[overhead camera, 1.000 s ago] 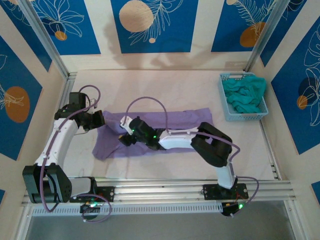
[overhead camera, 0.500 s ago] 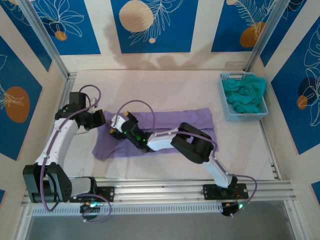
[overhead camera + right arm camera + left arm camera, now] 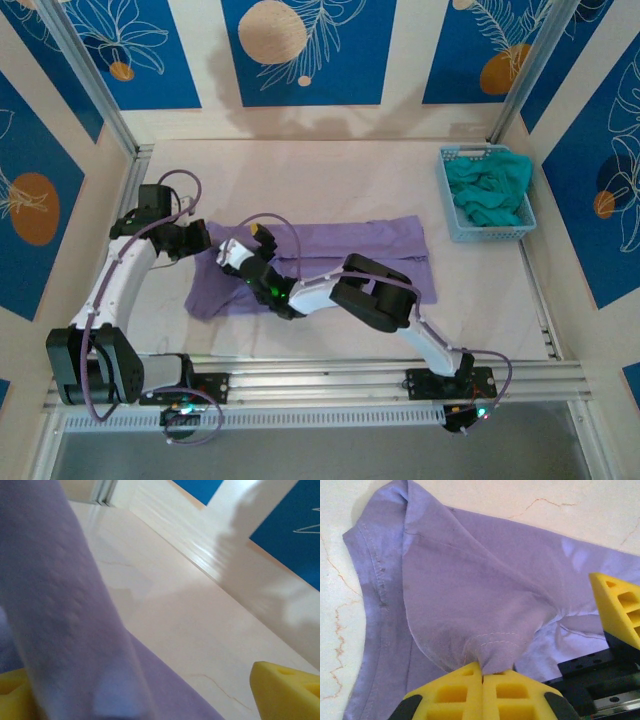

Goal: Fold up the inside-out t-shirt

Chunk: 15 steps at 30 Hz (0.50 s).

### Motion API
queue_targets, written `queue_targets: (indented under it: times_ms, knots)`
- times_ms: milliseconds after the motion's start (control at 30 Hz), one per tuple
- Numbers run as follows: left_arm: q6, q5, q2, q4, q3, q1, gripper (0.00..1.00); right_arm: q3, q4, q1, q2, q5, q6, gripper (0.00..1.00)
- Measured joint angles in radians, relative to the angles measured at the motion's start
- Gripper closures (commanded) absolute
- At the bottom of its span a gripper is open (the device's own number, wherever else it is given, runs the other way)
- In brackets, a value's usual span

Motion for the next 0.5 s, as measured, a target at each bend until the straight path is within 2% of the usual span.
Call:
queue_targets:
  times_ms: [100,367,500]
  knots:
    - [0.000,0.000,0.001,0.003,0.000,0.003,1.00,-0.048,-0.013,-0.004,-0.046,0.027,0.000,0.21]
    - [0.000,0.000,0.002,0.003,-0.007,0.004,1.00,-0.093,-0.127,-0.021,-0.172,0.020,0.074,0.57]
    - [0.001,0.000,0.002,0.003,-0.012,0.004,1.00,-0.105,-0.209,-0.029,-0.197,-0.040,0.108,0.82]
